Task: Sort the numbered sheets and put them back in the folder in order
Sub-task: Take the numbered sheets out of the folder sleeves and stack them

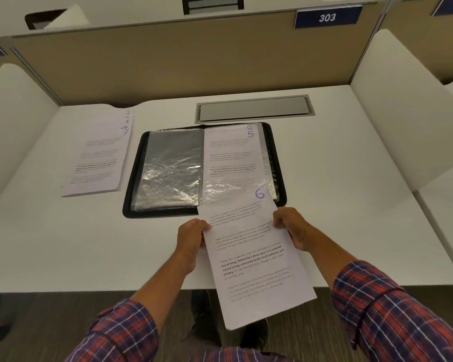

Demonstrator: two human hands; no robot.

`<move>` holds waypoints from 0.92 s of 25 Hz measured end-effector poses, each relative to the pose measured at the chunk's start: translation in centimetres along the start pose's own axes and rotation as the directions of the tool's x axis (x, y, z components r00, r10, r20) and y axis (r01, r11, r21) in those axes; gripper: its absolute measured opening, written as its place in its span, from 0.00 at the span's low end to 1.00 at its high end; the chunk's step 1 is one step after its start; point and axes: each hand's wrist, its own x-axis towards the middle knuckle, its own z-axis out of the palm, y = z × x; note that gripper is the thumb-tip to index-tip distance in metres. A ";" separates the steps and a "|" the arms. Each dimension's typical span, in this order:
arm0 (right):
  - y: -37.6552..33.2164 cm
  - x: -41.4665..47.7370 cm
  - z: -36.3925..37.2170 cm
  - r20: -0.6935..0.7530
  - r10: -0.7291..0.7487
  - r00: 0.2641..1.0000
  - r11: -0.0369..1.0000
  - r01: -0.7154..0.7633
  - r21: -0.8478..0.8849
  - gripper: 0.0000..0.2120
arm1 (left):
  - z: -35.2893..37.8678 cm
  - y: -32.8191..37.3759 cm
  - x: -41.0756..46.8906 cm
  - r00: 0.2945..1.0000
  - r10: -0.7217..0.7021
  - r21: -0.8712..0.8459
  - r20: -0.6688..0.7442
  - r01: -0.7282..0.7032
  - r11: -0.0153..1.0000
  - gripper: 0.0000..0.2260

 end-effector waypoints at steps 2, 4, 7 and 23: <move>-0.3 -0.4 0.1 0.049 -0.018 0.999 1.000 0.017 0.026 0.11 | 0.0 0.2 -0.4 0.999 0.037 -0.040 0.003 -0.037 0.999 0.03; -0.5 -0.6 0.4 0.082 -0.038 0.996 0.999 0.035 0.039 0.16 | -0.1 0.7 -0.3 0.998 0.066 -0.102 0.006 -0.065 0.993 0.02; -0.8 0.0 0.5 0.110 -0.075 0.991 0.995 0.067 0.074 0.27 | -0.1 1.8 -0.1 0.994 0.105 -0.213 0.010 -0.100 0.972 0.06; -6.8 6.6 11.0 -0.089 -0.251 0.964 0.962 0.237 -0.138 0.11 | -7.2 9.3 9.8 0.935 0.233 -0.031 -0.268 -0.250 0.968 0.03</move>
